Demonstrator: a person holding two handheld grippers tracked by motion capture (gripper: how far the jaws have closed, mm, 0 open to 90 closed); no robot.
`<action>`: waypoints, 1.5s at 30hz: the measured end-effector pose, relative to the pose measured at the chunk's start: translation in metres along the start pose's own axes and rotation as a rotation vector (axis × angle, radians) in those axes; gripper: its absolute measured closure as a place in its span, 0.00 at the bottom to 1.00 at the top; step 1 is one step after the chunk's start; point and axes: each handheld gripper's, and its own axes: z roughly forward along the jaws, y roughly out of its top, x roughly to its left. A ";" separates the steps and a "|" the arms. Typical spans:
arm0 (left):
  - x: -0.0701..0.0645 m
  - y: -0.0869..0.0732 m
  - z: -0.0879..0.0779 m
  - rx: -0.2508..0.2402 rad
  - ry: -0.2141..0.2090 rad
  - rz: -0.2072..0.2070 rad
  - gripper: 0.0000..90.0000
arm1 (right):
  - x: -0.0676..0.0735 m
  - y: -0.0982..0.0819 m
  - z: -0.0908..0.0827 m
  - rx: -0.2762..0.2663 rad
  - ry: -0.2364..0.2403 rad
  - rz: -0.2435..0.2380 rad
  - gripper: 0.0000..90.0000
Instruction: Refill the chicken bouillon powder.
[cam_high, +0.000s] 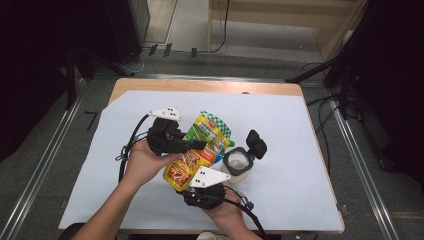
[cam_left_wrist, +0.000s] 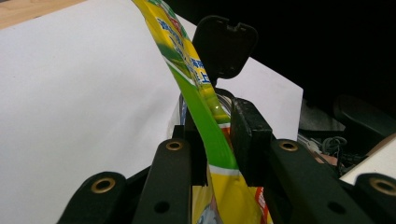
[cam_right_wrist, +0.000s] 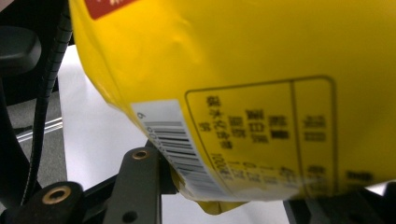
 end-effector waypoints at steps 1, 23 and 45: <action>-0.001 0.001 0.001 0.002 0.000 -0.002 0.86 | 0.000 0.000 -0.001 0.000 -0.001 0.003 0.67; -0.010 0.013 0.024 0.081 0.018 -0.045 0.84 | 0.004 0.003 -0.008 -0.016 0.020 0.011 0.65; -0.011 0.018 0.033 0.139 0.021 -0.132 0.86 | 0.005 0.003 -0.006 -0.015 0.035 0.063 0.66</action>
